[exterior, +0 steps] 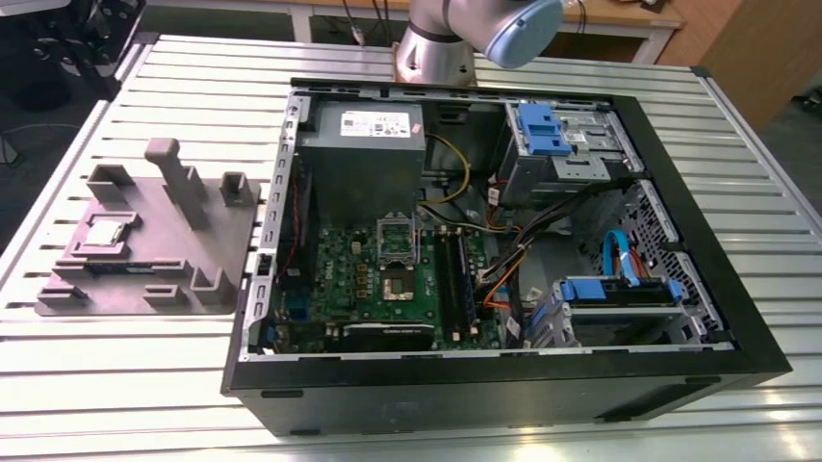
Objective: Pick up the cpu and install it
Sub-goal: 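Reach for the cpu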
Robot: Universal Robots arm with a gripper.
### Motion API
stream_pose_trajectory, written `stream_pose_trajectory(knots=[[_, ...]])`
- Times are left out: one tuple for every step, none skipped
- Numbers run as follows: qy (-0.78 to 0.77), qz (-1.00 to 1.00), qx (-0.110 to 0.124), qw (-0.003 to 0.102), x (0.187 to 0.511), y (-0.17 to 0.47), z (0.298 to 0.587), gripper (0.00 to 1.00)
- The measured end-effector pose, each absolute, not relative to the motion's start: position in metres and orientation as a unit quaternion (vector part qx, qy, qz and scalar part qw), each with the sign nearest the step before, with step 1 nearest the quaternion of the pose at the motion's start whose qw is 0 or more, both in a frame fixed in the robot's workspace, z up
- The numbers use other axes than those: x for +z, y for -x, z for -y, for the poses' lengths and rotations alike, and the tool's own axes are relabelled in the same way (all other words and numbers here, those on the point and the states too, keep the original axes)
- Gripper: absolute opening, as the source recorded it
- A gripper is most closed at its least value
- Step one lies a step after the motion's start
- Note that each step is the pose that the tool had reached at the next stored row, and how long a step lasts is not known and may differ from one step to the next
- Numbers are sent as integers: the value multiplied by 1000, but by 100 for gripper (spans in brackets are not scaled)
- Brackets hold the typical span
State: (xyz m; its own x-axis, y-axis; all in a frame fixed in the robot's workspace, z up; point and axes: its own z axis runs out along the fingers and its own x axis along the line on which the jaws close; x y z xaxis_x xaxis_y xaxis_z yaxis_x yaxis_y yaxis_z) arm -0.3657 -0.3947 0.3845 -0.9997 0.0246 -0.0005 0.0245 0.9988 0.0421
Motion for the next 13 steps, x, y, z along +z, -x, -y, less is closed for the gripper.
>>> stream_pose_trajectory(knots=[[-12, -1000, 21, 0, 385, 366, 395, 10], [-12, -1000, 21, 0, 385, 367, 395, 10], [-12, -1000, 21, 1, 384, 368, 395, 10], [-12, -1000, 21, 1, 384, 369, 395, 10], [-12, -1000, 21, 0, 384, 370, 395, 10], [-12, -1000, 21, 1, 384, 371, 395, 10], [-12, -1000, 21, 0, 384, 372, 395, 10], [-12, -1000, 21, 1, 384, 373, 395, 10], [-12, -1000, 21, 1, 384, 374, 395, 10], [-12, -1000, 21, 1, 384, 375, 395, 10], [-12, -1000, 21, 0, 384, 375, 395, 10], [-12, -1000, 21, 1, 384, 376, 395, 10], [-12, -1000, 21, 0, 384, 378, 395, 10]])
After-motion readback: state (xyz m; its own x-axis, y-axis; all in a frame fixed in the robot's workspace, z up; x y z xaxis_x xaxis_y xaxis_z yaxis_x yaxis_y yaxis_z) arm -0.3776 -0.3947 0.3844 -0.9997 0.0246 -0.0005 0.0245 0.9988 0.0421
